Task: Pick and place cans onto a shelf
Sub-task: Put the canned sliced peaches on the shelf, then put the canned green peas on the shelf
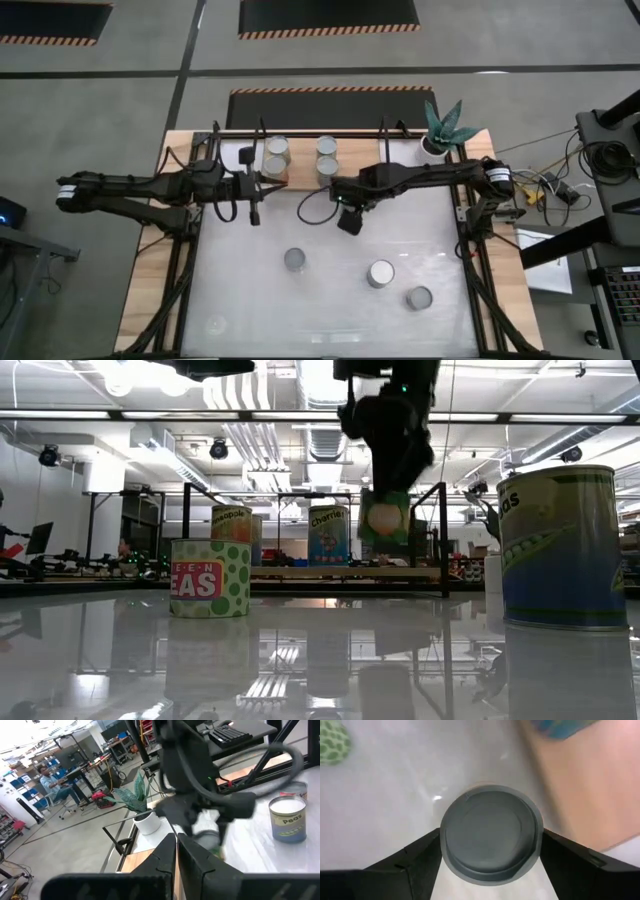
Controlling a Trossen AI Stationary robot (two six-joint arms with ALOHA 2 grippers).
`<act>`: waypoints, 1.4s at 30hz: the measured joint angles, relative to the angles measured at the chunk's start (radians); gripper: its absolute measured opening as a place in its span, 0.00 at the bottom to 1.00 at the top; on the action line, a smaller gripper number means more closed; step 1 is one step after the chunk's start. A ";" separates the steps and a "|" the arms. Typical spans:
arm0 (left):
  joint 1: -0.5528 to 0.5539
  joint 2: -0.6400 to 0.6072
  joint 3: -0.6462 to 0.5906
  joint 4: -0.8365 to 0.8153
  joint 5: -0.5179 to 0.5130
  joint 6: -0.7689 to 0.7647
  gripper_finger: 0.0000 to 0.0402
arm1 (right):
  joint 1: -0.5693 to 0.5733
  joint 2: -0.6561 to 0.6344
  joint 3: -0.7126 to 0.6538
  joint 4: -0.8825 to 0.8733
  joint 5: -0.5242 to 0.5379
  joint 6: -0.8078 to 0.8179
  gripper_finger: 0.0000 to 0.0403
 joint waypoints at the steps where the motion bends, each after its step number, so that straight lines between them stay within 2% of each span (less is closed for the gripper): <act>1: 0.000 0.000 0.000 0.000 0.000 0.000 0.00 | -0.007 0.000 0.022 -0.020 0.022 -0.049 0.72; 3: 0.000 0.000 0.000 0.000 0.000 0.000 0.00 | -0.028 0.000 0.056 -0.044 0.055 -0.149 0.72; 9: 0.000 0.000 0.000 -0.004 0.000 0.000 0.00 | -0.120 0.000 0.082 -0.053 0.054 -0.427 0.73; 14: 0.000 0.000 0.000 -0.007 0.000 0.000 0.00 | -0.217 0.000 0.053 -0.053 0.041 -0.556 0.73; 20: 0.000 0.000 0.000 -0.007 0.000 0.008 0.00 | -0.282 0.020 0.031 -0.045 -0.001 -0.602 0.73; 28: 0.000 0.000 0.000 -0.015 0.000 0.008 0.00 | -0.288 0.079 0.031 -0.043 -0.005 -0.622 0.73; 34: 0.000 0.000 0.000 -0.020 0.000 0.008 0.00 | -0.292 0.092 0.031 -0.045 0.050 -0.619 0.79; 42: 0.000 0.000 0.000 -0.021 -0.001 0.008 0.00 | -0.299 0.090 0.031 -0.055 0.051 -0.619 0.85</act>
